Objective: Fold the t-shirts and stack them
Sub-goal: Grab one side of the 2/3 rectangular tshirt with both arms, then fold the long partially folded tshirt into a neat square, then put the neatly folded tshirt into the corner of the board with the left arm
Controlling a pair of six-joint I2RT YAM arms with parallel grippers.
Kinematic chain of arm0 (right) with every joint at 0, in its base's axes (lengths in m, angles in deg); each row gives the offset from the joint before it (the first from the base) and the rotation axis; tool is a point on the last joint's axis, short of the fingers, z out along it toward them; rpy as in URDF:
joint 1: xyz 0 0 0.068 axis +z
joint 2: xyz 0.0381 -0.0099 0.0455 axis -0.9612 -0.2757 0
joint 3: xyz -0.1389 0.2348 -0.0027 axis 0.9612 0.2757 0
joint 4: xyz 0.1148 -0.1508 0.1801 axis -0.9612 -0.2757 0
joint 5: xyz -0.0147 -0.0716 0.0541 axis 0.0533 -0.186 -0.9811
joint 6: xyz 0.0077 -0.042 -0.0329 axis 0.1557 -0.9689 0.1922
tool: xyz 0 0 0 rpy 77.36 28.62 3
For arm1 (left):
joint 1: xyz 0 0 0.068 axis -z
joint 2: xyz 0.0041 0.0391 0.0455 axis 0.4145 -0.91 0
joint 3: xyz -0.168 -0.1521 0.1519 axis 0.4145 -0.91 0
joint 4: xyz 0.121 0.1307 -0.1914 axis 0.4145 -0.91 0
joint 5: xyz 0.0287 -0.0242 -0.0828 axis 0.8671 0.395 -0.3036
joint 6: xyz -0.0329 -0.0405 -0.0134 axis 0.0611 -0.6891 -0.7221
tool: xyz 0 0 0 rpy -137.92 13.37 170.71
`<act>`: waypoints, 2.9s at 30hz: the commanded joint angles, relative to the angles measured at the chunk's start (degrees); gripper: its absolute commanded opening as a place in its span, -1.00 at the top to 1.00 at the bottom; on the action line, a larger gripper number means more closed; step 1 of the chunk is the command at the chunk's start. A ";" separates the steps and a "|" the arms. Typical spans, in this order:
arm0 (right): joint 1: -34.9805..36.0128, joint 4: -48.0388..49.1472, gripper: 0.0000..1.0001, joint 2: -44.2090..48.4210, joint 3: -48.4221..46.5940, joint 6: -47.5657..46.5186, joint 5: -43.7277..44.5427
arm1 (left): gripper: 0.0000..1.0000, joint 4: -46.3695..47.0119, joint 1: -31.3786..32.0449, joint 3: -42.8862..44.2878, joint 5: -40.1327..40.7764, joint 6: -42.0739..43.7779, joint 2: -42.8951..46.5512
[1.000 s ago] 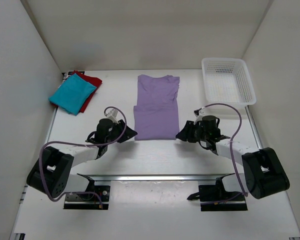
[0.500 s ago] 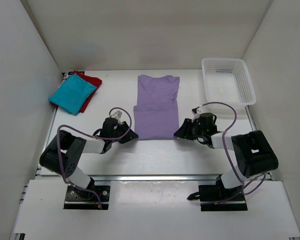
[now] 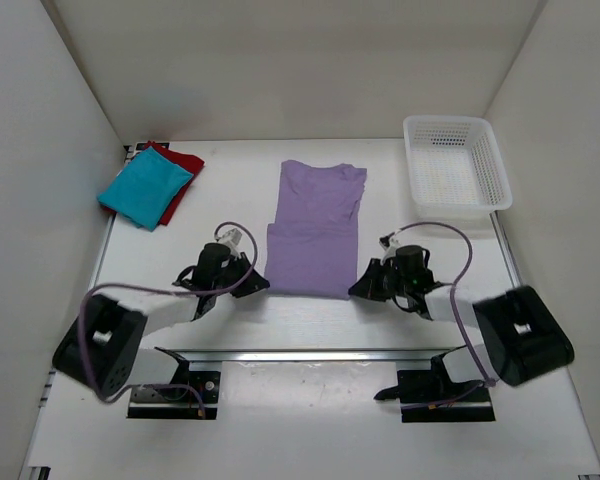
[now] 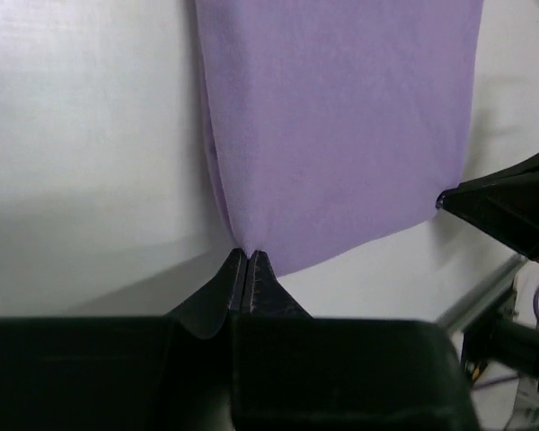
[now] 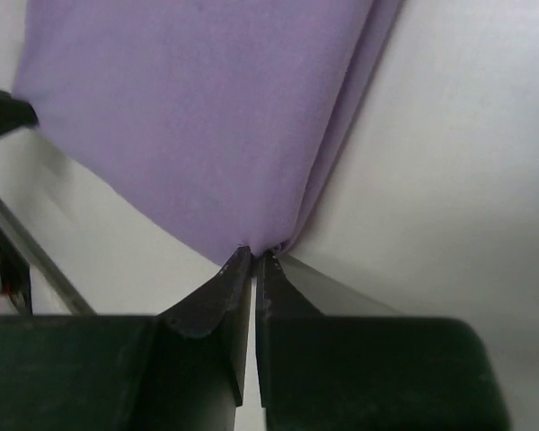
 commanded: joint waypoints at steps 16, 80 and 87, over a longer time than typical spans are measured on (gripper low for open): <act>-3.26 -29.51 1.00 33.33 -4.26 -0.81 -0.77 | 1.00 -27.96 0.03 15.23 -3.91 3.73 25.63; -10.68 -24.66 0.59 -39.92 -68.62 -8.39 -2.53 | -0.15 5.81 -12.11 51.12 -2.86 -9.28 -37.29; -7.69 -19.41 -0.13 -26.05 -57.65 -7.08 -2.71 | -0.51 -0.34 -10.18 40.32 1.46 1.89 -31.02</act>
